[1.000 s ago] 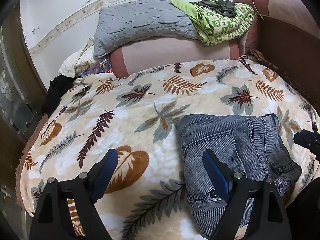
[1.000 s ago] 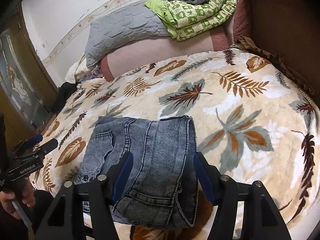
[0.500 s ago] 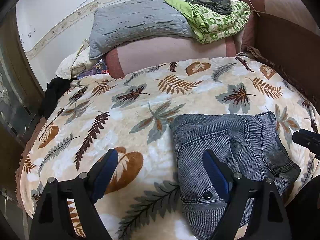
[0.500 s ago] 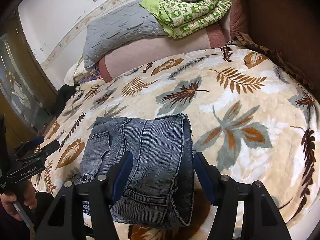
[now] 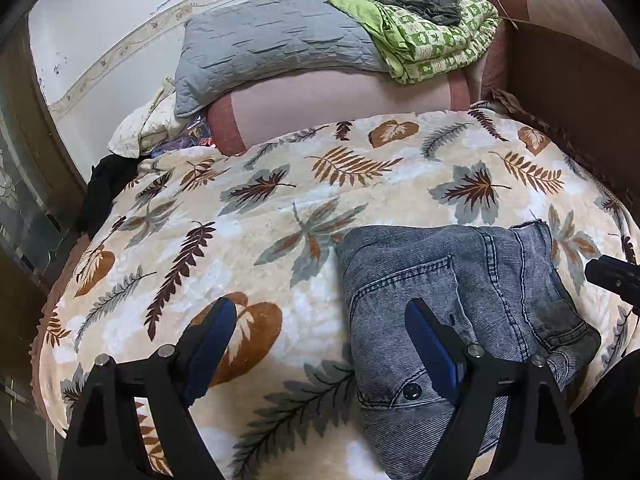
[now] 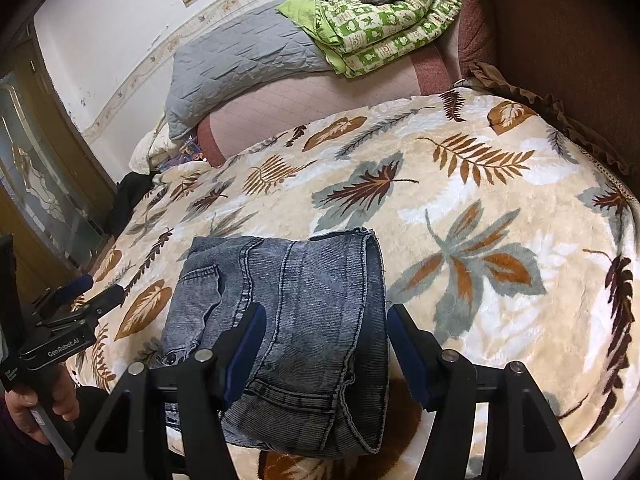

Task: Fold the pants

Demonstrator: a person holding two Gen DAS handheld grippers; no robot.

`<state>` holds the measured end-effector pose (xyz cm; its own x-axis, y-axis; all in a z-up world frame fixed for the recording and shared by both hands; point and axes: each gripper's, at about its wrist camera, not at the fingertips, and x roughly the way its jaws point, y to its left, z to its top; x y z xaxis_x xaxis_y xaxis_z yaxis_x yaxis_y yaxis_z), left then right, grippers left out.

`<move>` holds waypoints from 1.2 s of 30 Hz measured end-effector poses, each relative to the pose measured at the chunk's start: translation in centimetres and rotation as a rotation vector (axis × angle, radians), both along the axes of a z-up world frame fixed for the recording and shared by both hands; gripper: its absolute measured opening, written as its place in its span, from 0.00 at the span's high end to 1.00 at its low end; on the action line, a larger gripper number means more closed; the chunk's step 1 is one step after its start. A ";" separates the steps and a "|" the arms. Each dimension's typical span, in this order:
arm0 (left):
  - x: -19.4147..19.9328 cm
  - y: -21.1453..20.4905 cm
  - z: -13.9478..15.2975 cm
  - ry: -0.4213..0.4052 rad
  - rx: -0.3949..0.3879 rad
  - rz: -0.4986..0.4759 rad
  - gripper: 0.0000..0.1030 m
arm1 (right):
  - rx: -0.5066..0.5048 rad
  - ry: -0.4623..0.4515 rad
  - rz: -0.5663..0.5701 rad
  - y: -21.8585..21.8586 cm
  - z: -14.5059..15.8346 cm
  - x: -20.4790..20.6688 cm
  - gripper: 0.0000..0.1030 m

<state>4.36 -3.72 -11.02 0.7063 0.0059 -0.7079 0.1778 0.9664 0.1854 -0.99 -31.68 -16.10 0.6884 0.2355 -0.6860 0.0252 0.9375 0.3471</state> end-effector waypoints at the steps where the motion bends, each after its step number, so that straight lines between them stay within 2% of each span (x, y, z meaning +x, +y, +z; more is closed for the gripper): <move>1: 0.0 0.0 -0.1 0.003 0.000 0.000 0.16 | 0.001 0.002 0.000 0.0 -0.1 0.0 0.35; 36: 0.2 0.1 -1.1 0.022 0.005 0.003 0.16 | 0.044 0.019 -0.024 -1.0 -1.2 -0.5 0.35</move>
